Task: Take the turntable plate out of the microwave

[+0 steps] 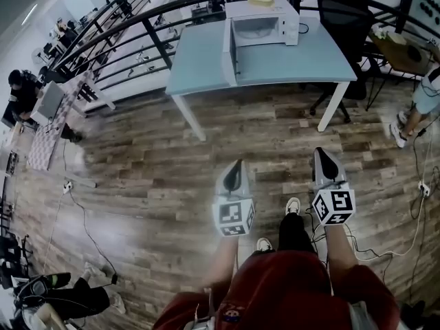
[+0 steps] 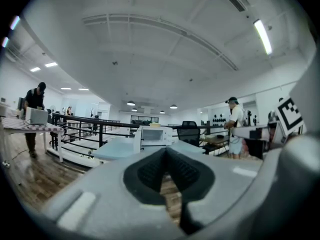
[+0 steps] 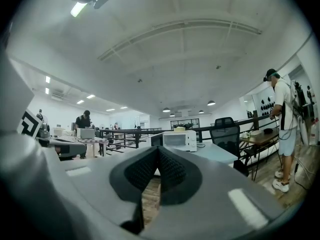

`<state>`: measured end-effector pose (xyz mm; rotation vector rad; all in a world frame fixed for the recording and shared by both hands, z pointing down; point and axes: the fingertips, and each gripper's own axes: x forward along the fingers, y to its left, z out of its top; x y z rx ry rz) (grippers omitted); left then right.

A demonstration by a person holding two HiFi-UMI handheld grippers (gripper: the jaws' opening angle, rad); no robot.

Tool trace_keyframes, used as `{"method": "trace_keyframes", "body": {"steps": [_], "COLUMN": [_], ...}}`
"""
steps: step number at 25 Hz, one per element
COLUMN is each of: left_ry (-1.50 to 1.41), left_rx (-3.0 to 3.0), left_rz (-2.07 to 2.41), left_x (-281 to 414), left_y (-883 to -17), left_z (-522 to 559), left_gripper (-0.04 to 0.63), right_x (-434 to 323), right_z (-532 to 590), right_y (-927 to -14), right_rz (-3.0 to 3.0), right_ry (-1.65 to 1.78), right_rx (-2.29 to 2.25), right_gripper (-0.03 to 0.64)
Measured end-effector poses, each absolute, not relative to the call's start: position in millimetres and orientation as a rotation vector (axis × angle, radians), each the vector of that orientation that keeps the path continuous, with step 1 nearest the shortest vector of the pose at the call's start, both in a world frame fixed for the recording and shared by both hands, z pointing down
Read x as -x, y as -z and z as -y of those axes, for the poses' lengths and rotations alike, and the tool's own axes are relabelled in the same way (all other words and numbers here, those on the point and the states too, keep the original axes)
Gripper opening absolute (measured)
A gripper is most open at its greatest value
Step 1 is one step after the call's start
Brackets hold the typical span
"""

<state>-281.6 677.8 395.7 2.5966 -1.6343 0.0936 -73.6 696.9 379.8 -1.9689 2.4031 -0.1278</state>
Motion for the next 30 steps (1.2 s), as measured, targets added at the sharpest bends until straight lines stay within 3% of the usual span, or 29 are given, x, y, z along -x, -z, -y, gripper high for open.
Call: {"method": "trace_keyframes", "body": {"steps": [30], "left_ry": [-0.18], "left_rx": [-2.595], "left_rz": [1.674], "left_x": [92.6], "left_y": [-404.6], "left_z": [-414.0], "left_gripper": [0.0], "right_x": [-112.9], "right_z": [-434.5], "right_y": [-406.7], "right_rz": [-2.404], "right_ry": [0.228], "right_rx": [1.932], "right_gripper": [-0.002]}}
